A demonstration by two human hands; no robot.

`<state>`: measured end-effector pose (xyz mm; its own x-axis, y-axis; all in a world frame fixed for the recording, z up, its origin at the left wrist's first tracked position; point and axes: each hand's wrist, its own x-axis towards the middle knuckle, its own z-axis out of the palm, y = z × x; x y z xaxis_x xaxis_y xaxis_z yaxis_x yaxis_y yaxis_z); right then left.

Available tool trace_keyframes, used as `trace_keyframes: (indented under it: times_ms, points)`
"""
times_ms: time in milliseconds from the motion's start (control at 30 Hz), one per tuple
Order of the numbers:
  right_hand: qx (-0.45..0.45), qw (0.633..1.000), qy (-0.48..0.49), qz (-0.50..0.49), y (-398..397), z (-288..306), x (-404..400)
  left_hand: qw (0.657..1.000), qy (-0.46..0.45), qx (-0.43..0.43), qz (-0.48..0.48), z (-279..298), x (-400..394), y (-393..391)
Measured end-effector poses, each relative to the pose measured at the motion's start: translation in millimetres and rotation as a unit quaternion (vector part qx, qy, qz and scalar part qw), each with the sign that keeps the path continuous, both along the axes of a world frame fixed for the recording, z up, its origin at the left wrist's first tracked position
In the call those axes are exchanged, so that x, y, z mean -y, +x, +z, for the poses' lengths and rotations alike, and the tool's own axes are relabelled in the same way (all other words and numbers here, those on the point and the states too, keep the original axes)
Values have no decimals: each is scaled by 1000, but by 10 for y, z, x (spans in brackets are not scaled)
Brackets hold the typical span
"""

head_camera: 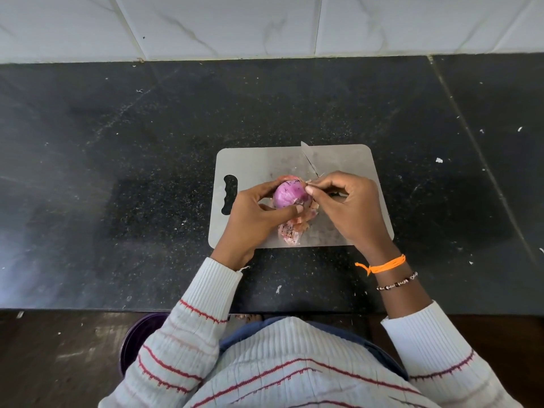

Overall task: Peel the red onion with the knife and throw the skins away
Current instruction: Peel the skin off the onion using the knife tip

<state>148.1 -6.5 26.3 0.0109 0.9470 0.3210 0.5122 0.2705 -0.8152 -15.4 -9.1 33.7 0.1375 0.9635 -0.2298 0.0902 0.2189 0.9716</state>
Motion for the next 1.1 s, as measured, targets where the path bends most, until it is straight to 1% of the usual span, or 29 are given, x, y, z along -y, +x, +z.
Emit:
trace_keyframes:
  times_ms: [267,400,467,600,633,700,767,800,900,1000,1100]
  points:
    - [1,1000,1,3,8,-35,-18,1000,-13,11,2,-8,-11,29]
    - [-12,1000,-8,-16,17,-58,-32,999,-13,29,-12,6,-1,60]
    - [-30,999,-34,-31,18,-72,-52,999,-16,42,-18,13,1,69]
    - [-99,985,-112,-81,89,-192,-136,998,-11,52,-41,7,-9,57]
    - [-94,983,-129,-86,122,-220,-150,997,-12,58,-45,9,-8,52]
    - [-48,985,-149,-73,164,-236,-142,996,-15,74,-46,2,-10,47]
    - [-12,990,-125,-67,145,-195,-96,996,-17,81,-41,-10,-11,47]
    - [-11,992,-101,-70,119,-158,-71,996,-16,81,-36,-20,-11,49]
    - [-46,997,-53,-43,31,-45,-7,996,-15,81,-22,-25,-15,53]
    - [-55,997,-48,-11,-15,-11,40,996,-17,86,-11,-35,-26,46]
    - [-64,997,-42,-12,-14,-40,43,996,-18,87,-8,-48,-22,48]
